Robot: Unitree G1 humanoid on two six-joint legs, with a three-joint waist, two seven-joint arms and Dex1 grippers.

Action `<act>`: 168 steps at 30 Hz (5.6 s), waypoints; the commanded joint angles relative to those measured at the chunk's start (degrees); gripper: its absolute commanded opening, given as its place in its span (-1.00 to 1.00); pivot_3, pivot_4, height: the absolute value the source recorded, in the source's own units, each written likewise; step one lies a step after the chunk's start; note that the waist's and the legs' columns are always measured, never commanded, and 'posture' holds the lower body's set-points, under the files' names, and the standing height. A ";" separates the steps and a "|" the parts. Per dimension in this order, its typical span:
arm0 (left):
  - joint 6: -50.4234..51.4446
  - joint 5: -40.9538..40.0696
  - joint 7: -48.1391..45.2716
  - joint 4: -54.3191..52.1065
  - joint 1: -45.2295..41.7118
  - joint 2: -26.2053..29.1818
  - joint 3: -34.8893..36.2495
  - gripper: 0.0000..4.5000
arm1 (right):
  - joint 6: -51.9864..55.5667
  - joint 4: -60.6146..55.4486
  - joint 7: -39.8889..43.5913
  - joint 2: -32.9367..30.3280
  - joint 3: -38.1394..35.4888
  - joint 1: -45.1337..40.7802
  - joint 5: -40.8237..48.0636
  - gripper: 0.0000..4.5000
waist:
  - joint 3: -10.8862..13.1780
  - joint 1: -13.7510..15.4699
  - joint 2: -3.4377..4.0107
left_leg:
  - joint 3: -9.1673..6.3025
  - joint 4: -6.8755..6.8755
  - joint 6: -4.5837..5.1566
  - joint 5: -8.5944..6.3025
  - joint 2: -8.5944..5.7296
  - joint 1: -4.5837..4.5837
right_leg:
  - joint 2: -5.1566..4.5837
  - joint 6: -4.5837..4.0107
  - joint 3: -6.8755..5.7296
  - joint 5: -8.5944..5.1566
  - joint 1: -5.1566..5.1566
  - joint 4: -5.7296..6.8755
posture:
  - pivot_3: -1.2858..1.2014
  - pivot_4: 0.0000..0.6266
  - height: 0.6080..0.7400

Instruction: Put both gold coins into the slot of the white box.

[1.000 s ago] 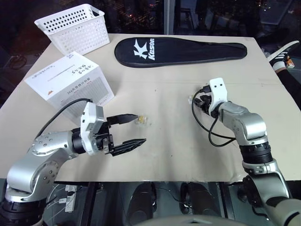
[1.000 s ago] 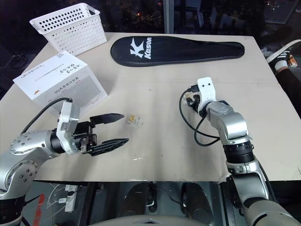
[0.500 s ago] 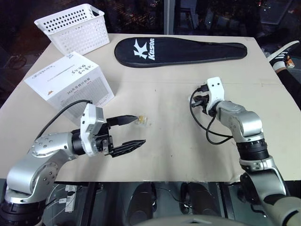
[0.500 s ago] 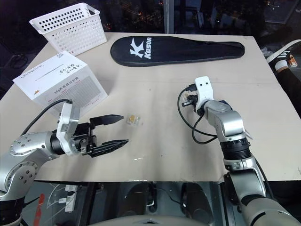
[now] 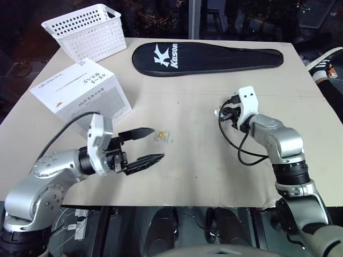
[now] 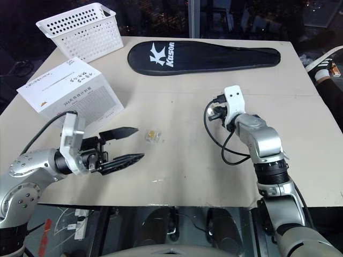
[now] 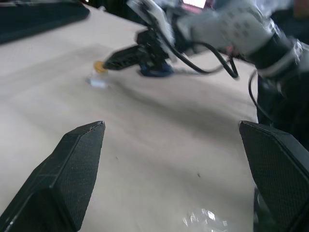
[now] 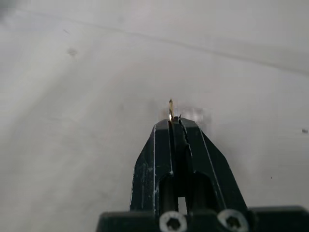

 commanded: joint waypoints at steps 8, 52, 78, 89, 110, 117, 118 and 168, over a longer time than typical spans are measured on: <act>8.90 -9.26 4.01 4.62 -14.72 -1.47 -2.94 0.02 | 10.04 -20.43 13.48 -5.21 -7.36 2.40 23.12 -1.00 | 0.00 -0.13 -0.02 | 0.01 0.00 0.01 -0.01 -0.02 0.07 | 0.09 0.02 0.03 -0.01 0.03 0.02 | 0.03 -0.52 1.00; 10.96 -6.99 -3.27 6.82 -22.89 -4.66 -10.16 -0.50 | 8.85 -24.83 11.14 -10.36 -3.93 -2.24 48.06 -1.00 | -0.01 -0.01 -0.05 | 0.02 0.02 0.03 -0.01 -0.05 0.10 | 0.10 0.00 0.07 0.00 0.07 0.02 | 0.03 -0.52 1.00; 13.68 -11.72 -0.27 10.13 -24.33 -3.89 -3.48 -1.00 | 5.96 -25.88 9.80 -11.49 -3.84 -0.69 48.69 0.71 | -0.01 -0.02 -0.05 | 0.02 0.03 0.03 -0.01 -0.04 0.09 | 0.10 0.01 0.08 0.01 0.07 0.02 | 0.03 -0.52 1.00; 6.58 6.37 -1.97 44.20 -41.59 17.07 0.40 -1.00 | -1.85 -31.03 11.01 -21.17 -3.75 -1.67 35.27 0.99 | 0.06 -0.04 -0.16 | 0.06 0.01 0.03 -0.01 -0.05 0.12 | 0.15 0.03 0.06 -0.02 0.03 0.02 | 0.03 -0.52 1.00; -24.45 49.87 -27.01 98.71 -73.06 22.32 -22.04 -1.00 | -10.74 -33.83 15.51 -21.25 -7.09 5.71 37.93 0.99 | 0.02 0.08 -0.51 | -0.02 0.31 0.05 -0.01 -0.05 -0.90 | 0.11 -0.13 -0.09 0.08 -0.76 0.04 | 0.03 -0.52 1.00; -26.06 53.18 -27.06 100.20 -72.92 21.33 -21.45 -1.00 | -12.10 -34.72 15.91 -21.58 -7.06 6.50 37.81 0.99 | 0.00 0.07 -0.57 | -0.02 0.33 0.05 -0.01 -0.05 -0.88 | 0.11 0.01 -0.09 0.00 -0.75 0.09 | 0.03 -0.52 1.00; -26.44 53.65 -26.87 100.36 -72.89 21.23 -21.33 -1.00 | -12.18 -34.74 15.91 -21.61 -7.00 6.49 37.85 0.99 | 0.00 0.07 -0.57 | -0.02 0.34 0.05 -0.01 -0.05 -0.88 | 0.11 0.00 -0.09 0.01 -0.75 0.10 | 0.03 -0.52 1.00; 26.12 30.73 25.10 -16.79 -4.09 -25.52 -1.53 -0.05 | -12.80 -33.55 18.39 -24.50 -3.92 12.14 32.32 1.00 | -0.04 0.68 -0.63 | -0.54 1.17 0.07 -0.03 0.02 0.29 | -0.12 -0.21 -0.04 -0.14 0.59 0.83 | 0.03 -0.52 1.00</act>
